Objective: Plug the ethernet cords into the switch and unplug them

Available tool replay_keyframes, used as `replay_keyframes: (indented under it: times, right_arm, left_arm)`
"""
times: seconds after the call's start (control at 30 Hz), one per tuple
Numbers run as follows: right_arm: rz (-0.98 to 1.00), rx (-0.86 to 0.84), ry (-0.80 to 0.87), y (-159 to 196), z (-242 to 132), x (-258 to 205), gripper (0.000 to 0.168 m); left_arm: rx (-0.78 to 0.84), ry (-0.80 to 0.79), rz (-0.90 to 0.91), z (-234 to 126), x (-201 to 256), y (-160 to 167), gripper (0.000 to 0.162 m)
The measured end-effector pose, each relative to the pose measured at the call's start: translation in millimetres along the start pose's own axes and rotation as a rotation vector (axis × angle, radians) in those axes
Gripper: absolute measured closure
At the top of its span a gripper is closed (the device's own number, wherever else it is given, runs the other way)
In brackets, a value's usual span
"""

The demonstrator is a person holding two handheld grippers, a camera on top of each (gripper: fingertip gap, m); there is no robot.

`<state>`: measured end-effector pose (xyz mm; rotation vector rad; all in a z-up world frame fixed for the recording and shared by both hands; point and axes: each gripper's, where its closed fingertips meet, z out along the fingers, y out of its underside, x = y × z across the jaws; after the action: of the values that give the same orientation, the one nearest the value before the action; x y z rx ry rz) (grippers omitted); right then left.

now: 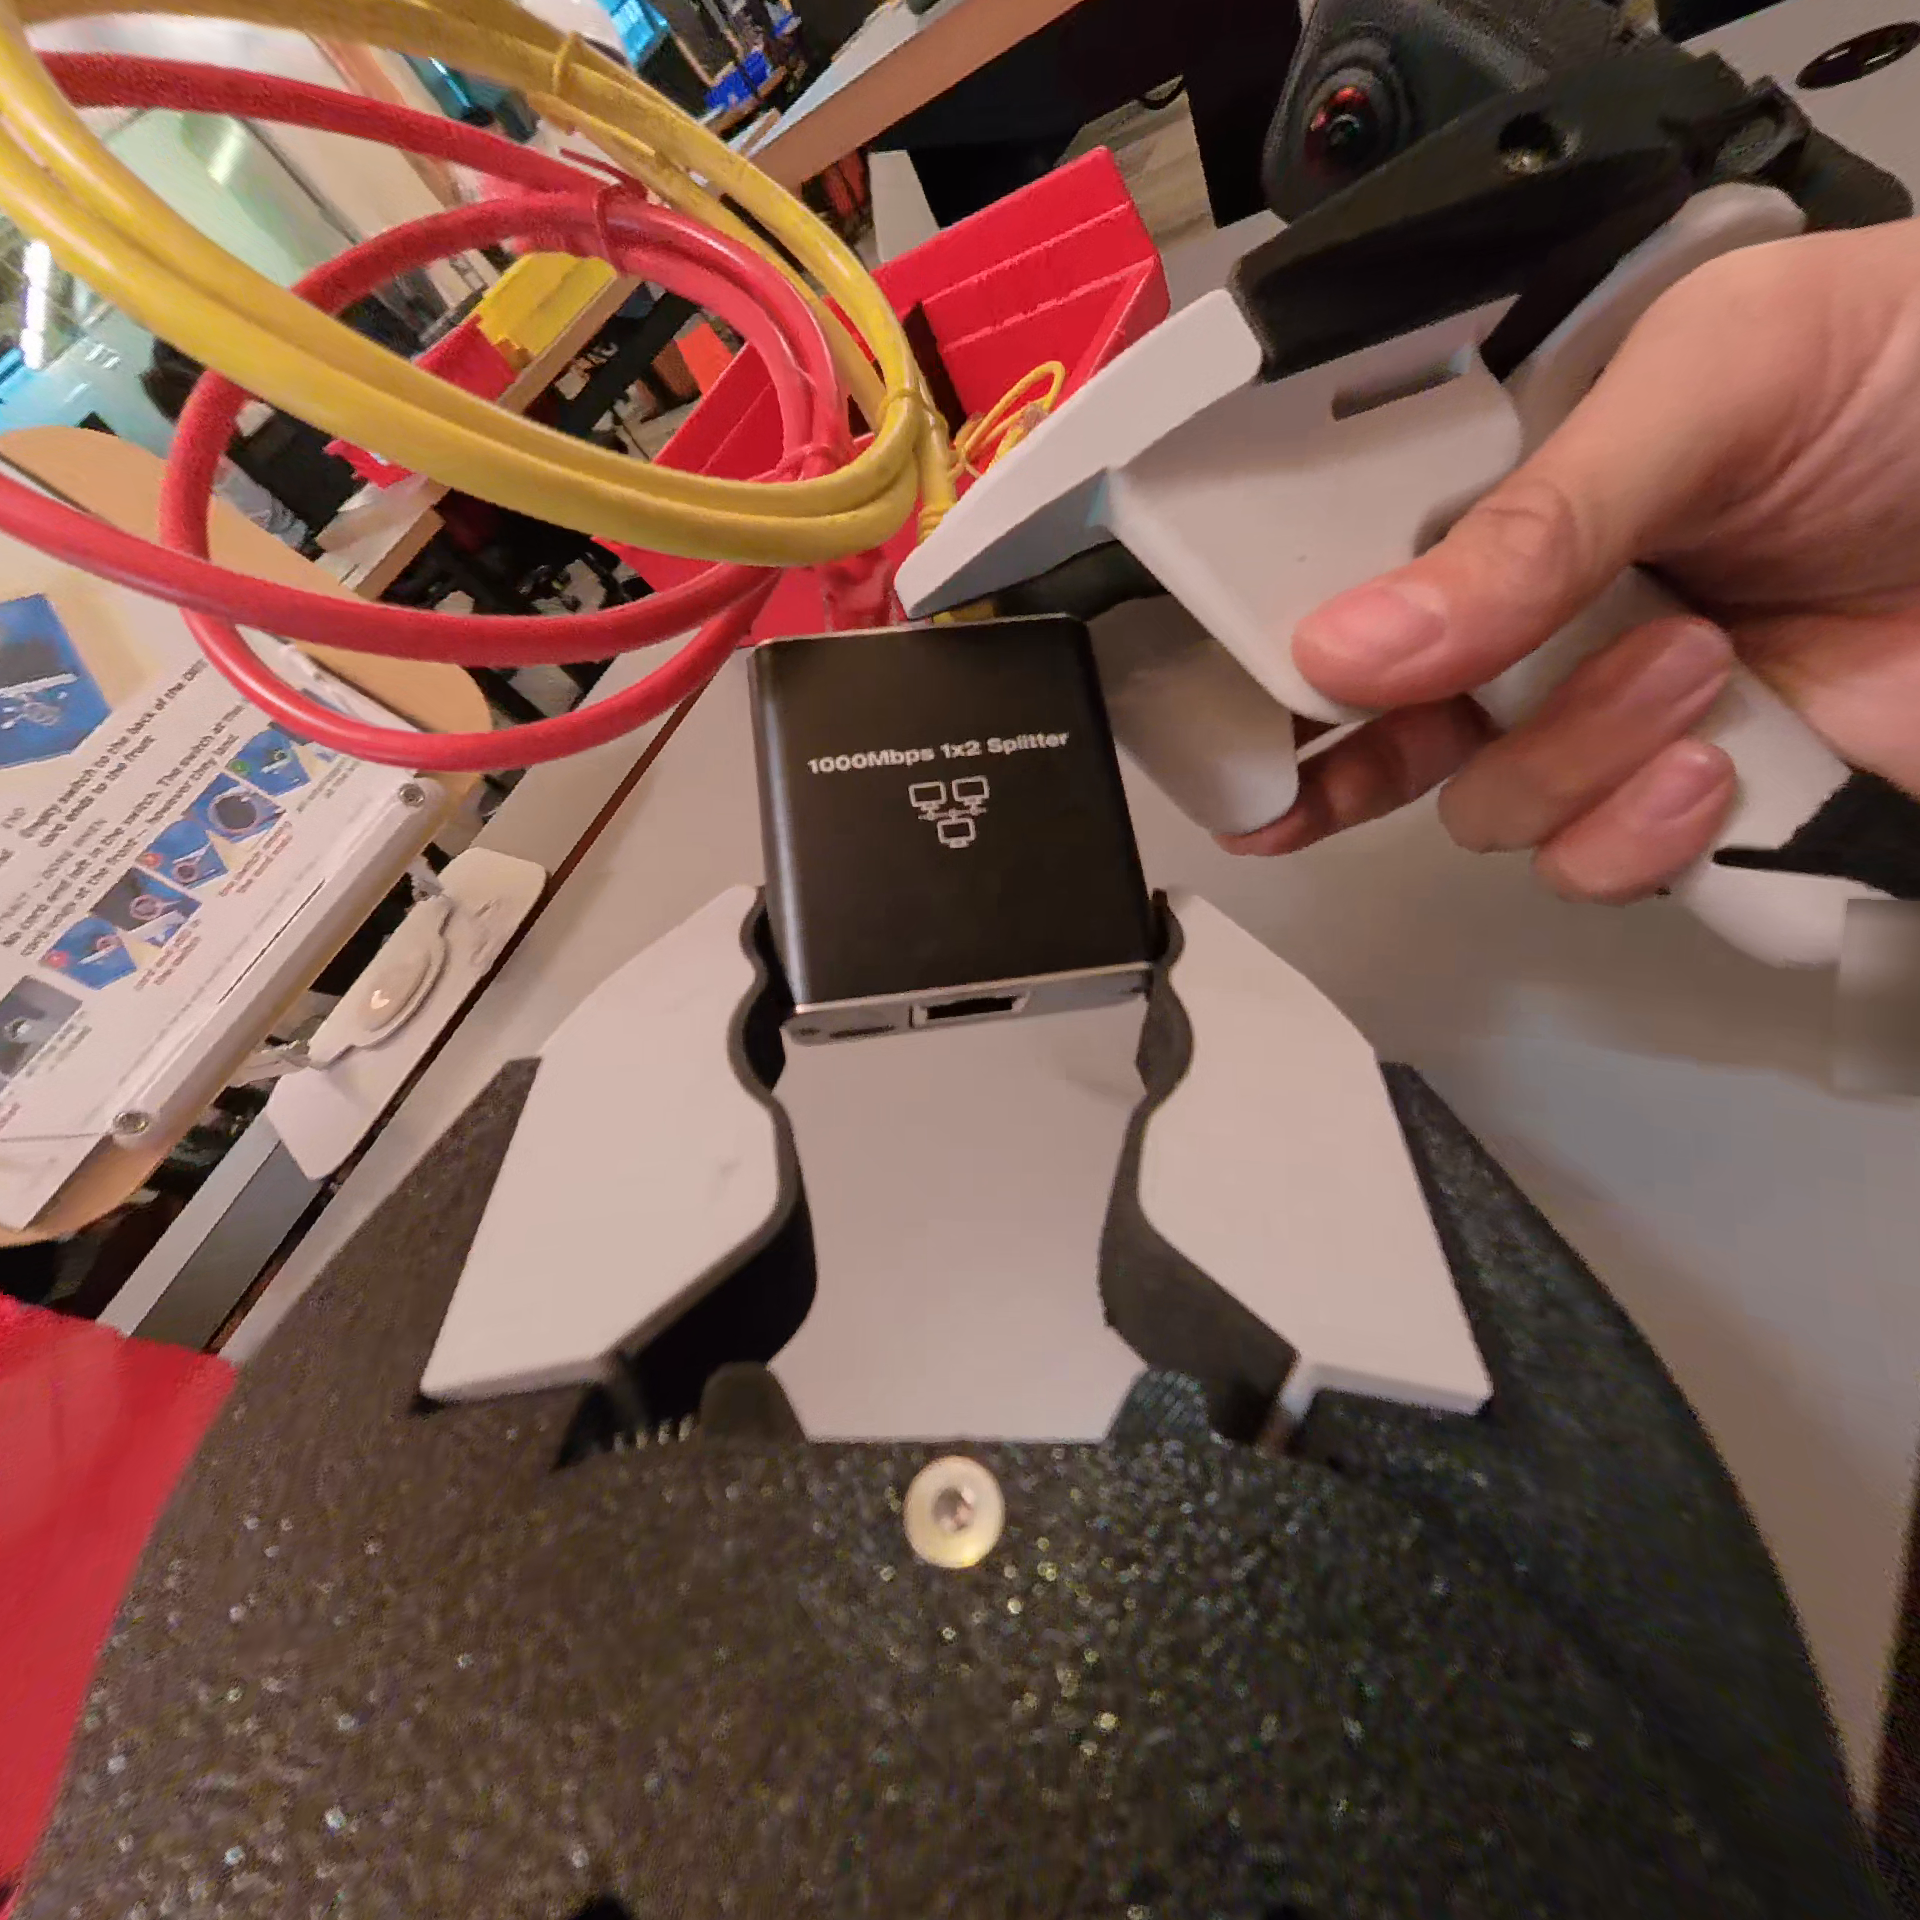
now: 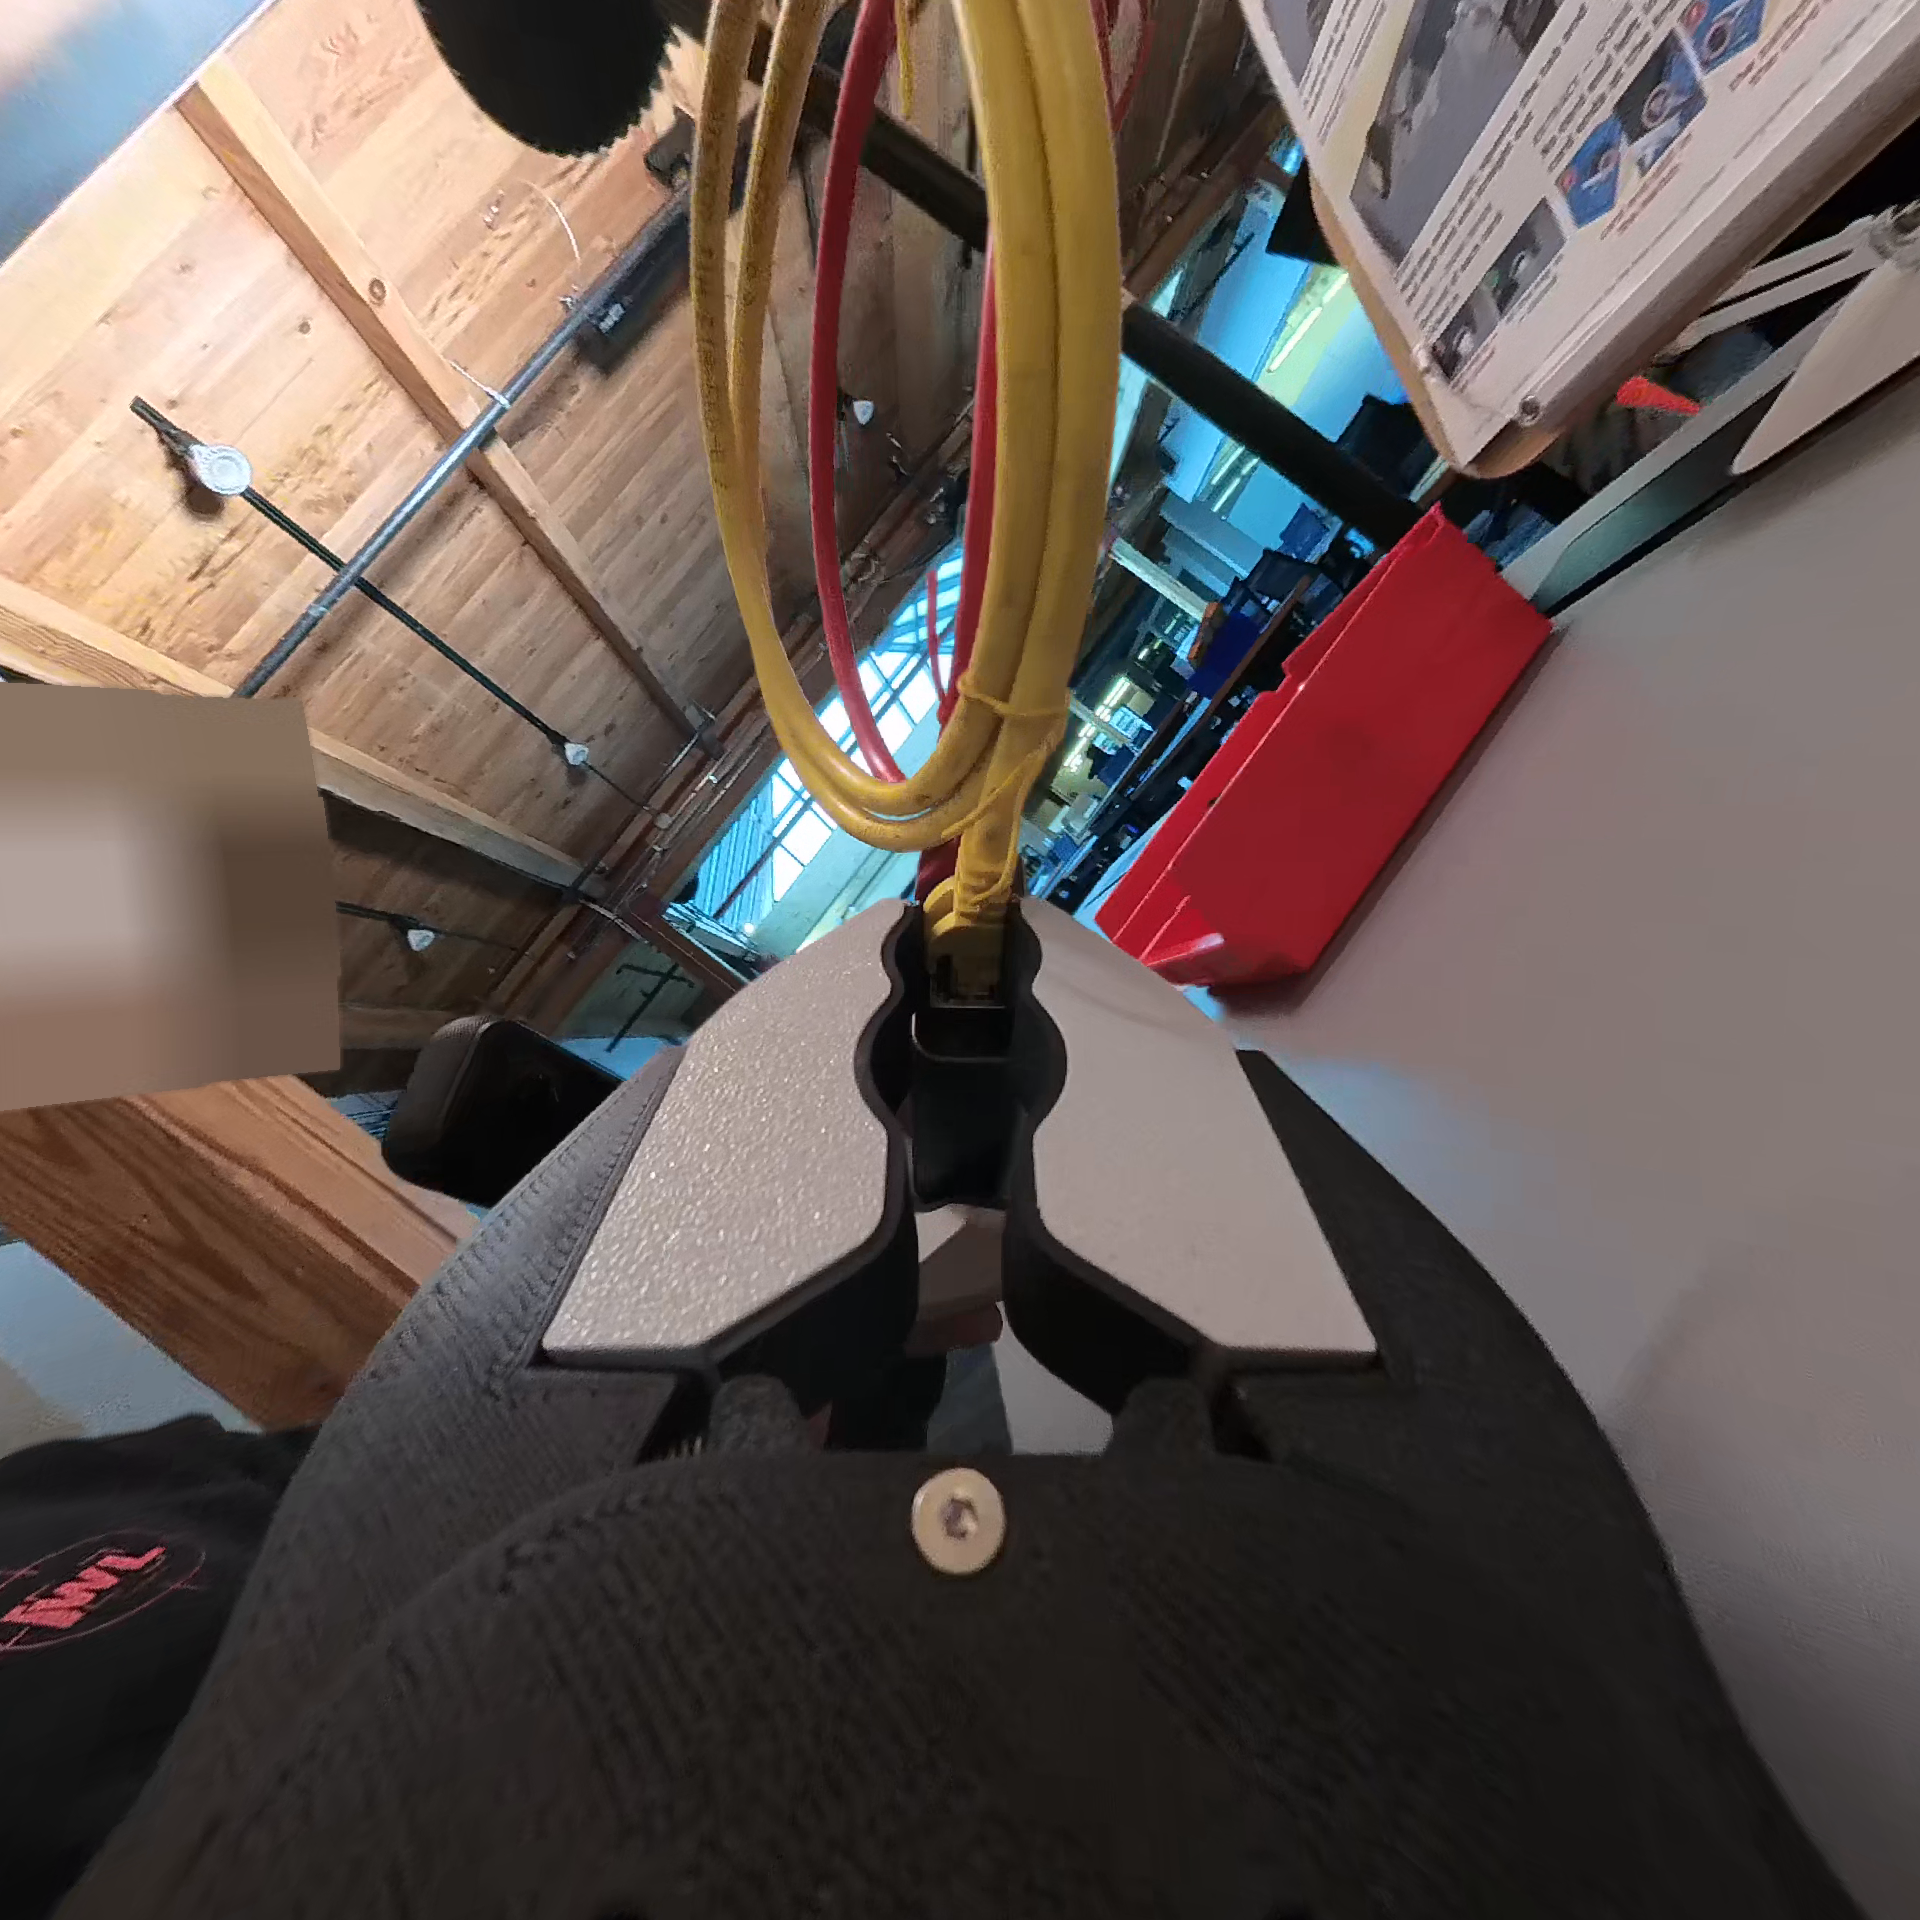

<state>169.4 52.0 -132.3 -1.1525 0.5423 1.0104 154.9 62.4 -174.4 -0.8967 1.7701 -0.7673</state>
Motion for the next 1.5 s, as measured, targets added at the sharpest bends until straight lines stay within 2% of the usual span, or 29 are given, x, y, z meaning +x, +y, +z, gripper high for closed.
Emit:
replay_keyframes:
  times: [0.27, 0.47, 0.77, 0.93, 1.07, 1.1, 1.33, 1.37, 1.47, 1.5]
  right_arm:
    - [-0.011, -0.007, -0.082, 27, -4, -45, 0.153]
    - [0.001, -0.046, -0.163, 36, 8, -63, 0.153]
    - [0.13, -0.084, -0.231, 29, 32, -40, 0.153]
    - [0.095, -0.145, -0.264, 28, 41, -36, 0.153]
    - [-0.074, -0.227, -0.22, 30, 47, -29, 0.152]
    - [-0.083, -0.239, -0.212, 30, 48, -27, 0.152]
    - [0.105, -0.212, -0.318, 29, 41, -24, 0.153]
    - [0.091, -0.211, -0.313, 27, 40, -23, 0.153]
    - [-0.032, -0.216, -0.241, 19, 37, -19, 0.152]
    - [-0.072, -0.224, -0.221, 18, 35, -17, 0.153]
  left_arm:
    - [0.017, -0.102, 0.021, -46, 16, -18, 0.096]
    - [0.069, -0.235, 0.068, -67, 7, -25, 0.093]
    - [0.008, -0.312, 0.13, -59, -19, -12, 0.094]
    - [-0.03, -0.361, 0.12, -60, -28, -8, 0.095]
    - [0.019, -0.303, -0.14, -55, -26, -2, 0.095]
    - [0.022, -0.309, -0.147, -54, -27, 0, 0.095]
    - [-0.118, -0.478, 0.217, -53, -33, 5, 0.095]
    - [-0.111, -0.463, 0.195, -51, -32, 3, 0.095]
    - [-0.005, -0.344, -0.054, -38, -24, 0, 0.095]
    - [0.006, -0.335, -0.071, -35, -23, 0, 0.095]
